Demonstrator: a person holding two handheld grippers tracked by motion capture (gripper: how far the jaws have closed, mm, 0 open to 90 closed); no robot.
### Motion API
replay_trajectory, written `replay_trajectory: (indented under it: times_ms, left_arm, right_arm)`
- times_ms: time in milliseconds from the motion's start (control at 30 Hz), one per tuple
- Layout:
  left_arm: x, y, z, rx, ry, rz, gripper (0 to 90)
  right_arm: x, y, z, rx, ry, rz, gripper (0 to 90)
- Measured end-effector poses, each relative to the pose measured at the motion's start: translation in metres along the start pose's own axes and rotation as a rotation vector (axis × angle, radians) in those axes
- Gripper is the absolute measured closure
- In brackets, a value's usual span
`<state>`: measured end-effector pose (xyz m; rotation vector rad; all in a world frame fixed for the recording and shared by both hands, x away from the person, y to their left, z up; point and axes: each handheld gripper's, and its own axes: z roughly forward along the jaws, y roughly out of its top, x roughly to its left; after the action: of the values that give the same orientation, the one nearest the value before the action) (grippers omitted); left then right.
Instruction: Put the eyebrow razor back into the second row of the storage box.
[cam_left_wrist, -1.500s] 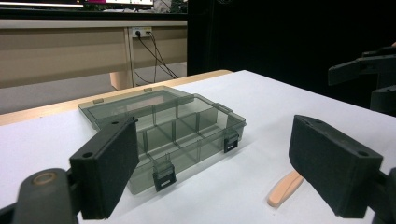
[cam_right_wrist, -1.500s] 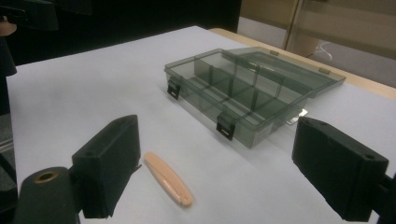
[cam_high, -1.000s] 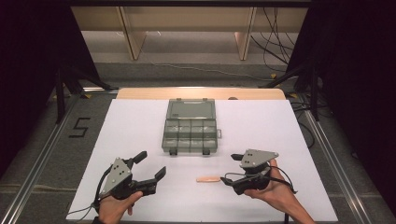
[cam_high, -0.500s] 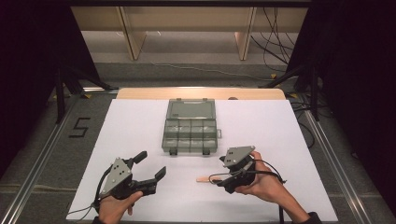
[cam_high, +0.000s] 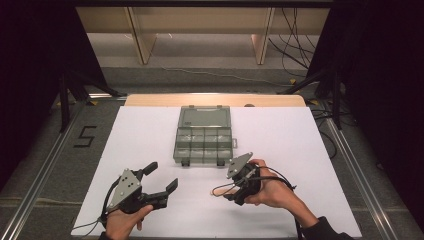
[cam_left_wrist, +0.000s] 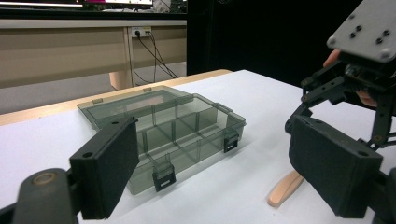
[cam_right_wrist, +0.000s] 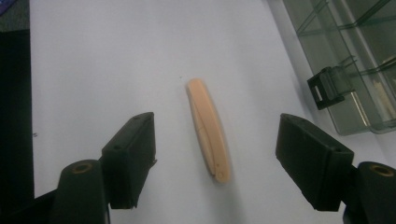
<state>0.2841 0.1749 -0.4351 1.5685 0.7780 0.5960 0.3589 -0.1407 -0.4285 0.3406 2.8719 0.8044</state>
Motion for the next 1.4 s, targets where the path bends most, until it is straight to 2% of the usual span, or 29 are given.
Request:
replay_trajectory:
  times_ms: [267,467,667,933,1400]
  left_arm:
    - [0.0,0.0,0.0,-0.002,-0.001,-0.002,15.8]
    - [0.0,0.0,0.0,-0.005,-0.001,-0.003,15.8]
    - [0.0,0.0,0.0,-0.004,-0.001,-0.003,15.8]
    - [0.0,0.0,0.0,-0.004,-0.002,-0.002,15.8]
    - [0.0,0.0,0.0,-0.006,-0.004,-0.004,15.8]
  right_arm:
    - [-0.005,0.007,0.013,0.069,0.035,-0.022,36.1]
    - [-0.007,0.013,0.026,0.144,0.06,-0.041,41.1]
    - [-0.008,0.017,0.035,0.196,0.066,-0.064,47.4]
    - [-0.011,0.018,0.04,0.232,0.079,-0.071,55.5]
    - [-0.011,0.019,0.047,0.263,0.111,-0.076,62.8]
